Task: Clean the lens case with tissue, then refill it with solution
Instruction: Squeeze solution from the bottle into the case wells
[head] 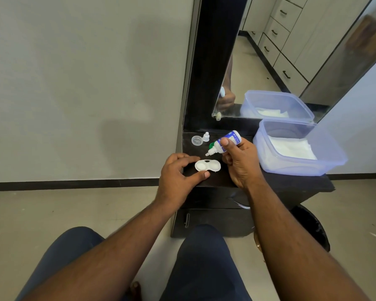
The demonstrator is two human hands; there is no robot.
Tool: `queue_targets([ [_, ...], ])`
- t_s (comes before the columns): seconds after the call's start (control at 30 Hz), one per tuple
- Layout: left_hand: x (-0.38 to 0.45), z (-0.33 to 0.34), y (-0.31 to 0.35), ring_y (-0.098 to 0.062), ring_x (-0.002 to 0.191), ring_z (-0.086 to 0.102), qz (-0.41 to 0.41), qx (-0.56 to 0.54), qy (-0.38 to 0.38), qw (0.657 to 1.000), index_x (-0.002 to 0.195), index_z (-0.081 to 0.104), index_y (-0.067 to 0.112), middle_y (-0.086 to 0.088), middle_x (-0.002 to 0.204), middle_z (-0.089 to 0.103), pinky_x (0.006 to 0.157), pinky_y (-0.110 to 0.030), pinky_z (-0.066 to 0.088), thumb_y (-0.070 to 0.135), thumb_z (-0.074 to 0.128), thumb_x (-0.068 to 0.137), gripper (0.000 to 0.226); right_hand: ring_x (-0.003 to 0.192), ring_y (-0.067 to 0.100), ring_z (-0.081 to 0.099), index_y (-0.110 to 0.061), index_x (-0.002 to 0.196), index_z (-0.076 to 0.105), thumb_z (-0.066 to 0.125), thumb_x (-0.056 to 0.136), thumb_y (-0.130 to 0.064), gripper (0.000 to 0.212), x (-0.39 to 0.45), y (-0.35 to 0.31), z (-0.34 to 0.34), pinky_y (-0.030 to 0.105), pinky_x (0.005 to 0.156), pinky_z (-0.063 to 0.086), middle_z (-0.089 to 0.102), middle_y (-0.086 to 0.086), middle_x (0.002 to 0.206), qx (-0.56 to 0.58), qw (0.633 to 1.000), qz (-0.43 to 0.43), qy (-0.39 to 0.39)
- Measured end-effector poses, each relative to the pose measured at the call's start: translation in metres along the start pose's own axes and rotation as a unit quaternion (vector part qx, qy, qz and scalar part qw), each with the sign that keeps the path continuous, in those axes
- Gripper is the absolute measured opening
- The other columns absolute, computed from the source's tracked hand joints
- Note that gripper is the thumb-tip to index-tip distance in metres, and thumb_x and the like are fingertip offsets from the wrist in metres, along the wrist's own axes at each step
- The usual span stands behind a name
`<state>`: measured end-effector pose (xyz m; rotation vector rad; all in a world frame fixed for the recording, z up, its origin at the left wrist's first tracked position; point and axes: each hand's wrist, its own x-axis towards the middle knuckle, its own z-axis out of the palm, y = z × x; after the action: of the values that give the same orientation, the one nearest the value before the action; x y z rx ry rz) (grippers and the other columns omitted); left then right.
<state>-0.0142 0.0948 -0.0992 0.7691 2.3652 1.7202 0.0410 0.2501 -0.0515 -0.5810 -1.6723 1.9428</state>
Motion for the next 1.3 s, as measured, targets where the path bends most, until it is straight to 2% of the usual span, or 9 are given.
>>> queue_targets([
  [0.1,-0.0002,-0.0006,0.0019,0.005,0.099,0.050,0.001,0.003,0.002,1.000,0.113,0.070,0.027,0.008,0.110,0.054,0.075,-0.009,0.040,0.036,0.083,0.069,0.046,0.049,0.005,0.039,-0.012,0.078,0.066,0.074,0.071,-0.029,0.020,-0.0016,-0.0009,-0.0009,0.018,0.048,0.035,0.058,-0.002,0.058,0.016,1.000,0.006,-0.003],
  [0.2,0.0000,-0.0011,0.0022,0.010,0.099,0.048,0.003,0.007,0.001,1.000,0.114,0.069,0.028,0.010,0.110,0.053,0.075,-0.005,0.039,0.037,0.083,0.068,0.048,0.048,0.003,0.043,-0.009,0.082,0.064,0.069,0.082,-0.018,0.010,-0.0021,-0.0012,-0.0007,0.017,0.049,0.037,0.061,-0.006,0.056,-0.001,1.000,0.008,-0.003],
  [0.3,0.0001,-0.0013,0.0016,0.004,0.099,0.050,0.003,0.007,0.001,1.000,0.114,0.070,0.028,0.008,0.111,0.054,0.076,-0.010,0.041,0.037,0.083,0.068,0.049,0.049,0.002,0.050,-0.009,0.084,0.064,0.066,0.085,-0.016,0.007,-0.0024,-0.0016,0.0000,0.017,0.051,0.040,0.065,-0.006,0.059,-0.003,1.000,0.010,-0.001],
  [0.4,0.0004,-0.0009,0.0002,0.009,0.100,0.049,0.005,0.005,0.004,1.000,0.113,0.070,0.029,0.009,0.110,0.054,0.076,-0.009,0.041,0.037,0.083,0.068,0.048,0.056,0.004,0.056,-0.010,0.086,0.065,0.068,0.084,-0.018,0.009,-0.0025,-0.0012,-0.0002,0.019,0.054,0.044,0.068,-0.002,0.067,-0.009,1.000,0.013,0.003],
  [0.6,0.0008,-0.0006,-0.0011,0.006,0.099,0.049,0.008,0.010,0.004,1.000,0.113,0.070,0.028,0.007,0.111,0.054,0.078,-0.011,0.041,0.037,0.084,0.068,0.048,0.050,0.001,0.052,-0.011,0.081,0.064,0.067,0.086,-0.015,0.007,-0.0022,-0.0005,0.0010,0.020,0.054,0.040,0.065,-0.007,0.058,-0.024,1.000,-0.004,-0.002],
  [0.87,0.0016,0.0006,-0.0023,0.005,0.100,0.051,0.011,-0.005,0.009,1.000,0.111,0.071,0.028,0.007,0.109,0.054,0.078,-0.014,0.042,0.034,0.085,0.067,0.047,0.068,0.007,0.063,-0.014,0.082,0.066,0.070,0.083,-0.017,0.005,-0.0036,-0.0013,0.0014,0.023,0.064,0.047,0.070,-0.002,0.073,-0.052,0.999,0.003,-0.003],
  [1.03,0.0016,0.0018,-0.0034,0.005,0.101,0.050,0.011,-0.005,0.010,1.000,0.111,0.070,0.030,0.009,0.108,0.053,0.075,-0.014,0.042,0.035,0.084,0.067,0.046,0.082,0.022,0.065,-0.014,0.083,0.067,0.072,0.081,-0.019,0.007,-0.0024,0.0012,0.0004,0.034,0.075,0.051,0.071,0.007,0.082,-0.054,0.998,0.009,-0.008],
  [1.17,0.0013,0.0021,-0.0038,0.004,0.101,0.051,0.007,-0.008,0.008,1.000,0.111,0.070,0.029,0.008,0.110,0.054,0.077,-0.014,0.043,0.036,0.084,0.067,0.046,0.057,0.003,0.056,-0.013,0.082,0.067,0.071,0.082,-0.019,0.007,-0.0030,-0.0006,0.0016,0.021,0.058,0.044,0.066,-0.005,0.066,-0.055,0.998,0.000,0.008],
  [1.3,0.0012,0.0005,-0.0018,0.009,0.100,0.049,0.006,-0.007,0.006,1.000,0.110,0.071,0.029,0.009,0.110,0.053,0.077,-0.011,0.041,0.034,0.084,0.068,0.045,0.049,0.005,0.040,-0.009,0.085,0.067,0.071,0.073,-0.034,0.028,-0.0016,-0.0042,0.0007,0.018,0.048,0.036,0.058,-0.003,0.056,0.036,0.998,0.018,0.046],
])
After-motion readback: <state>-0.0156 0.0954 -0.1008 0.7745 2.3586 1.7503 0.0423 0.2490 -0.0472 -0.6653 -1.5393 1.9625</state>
